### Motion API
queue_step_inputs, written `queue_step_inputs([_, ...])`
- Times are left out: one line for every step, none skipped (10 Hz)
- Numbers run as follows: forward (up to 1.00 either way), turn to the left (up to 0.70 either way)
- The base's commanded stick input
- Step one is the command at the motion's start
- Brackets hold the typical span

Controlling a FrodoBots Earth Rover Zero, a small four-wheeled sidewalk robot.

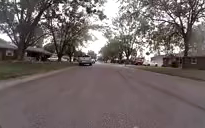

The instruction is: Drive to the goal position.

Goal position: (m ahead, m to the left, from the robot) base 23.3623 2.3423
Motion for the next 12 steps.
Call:
queue_step_inputs([0.00, 0.00])
queue_step_inputs([0.09, 0.00])
queue_step_inputs([0.69, 0.00])
queue_step_inputs([0.70, 0.00])
queue_step_inputs([0.70, 0.00])
queue_step_inputs([0.70, 0.00])
queue_step_inputs([0.70, 0.00])
queue_step_inputs([0.70, 0.00])
queue_step_inputs([0.70, 0.00])
queue_step_inputs([0.70, 0.00])
queue_step_inputs([0.70, 0.00])
queue_step_inputs([0.70, 0.00])
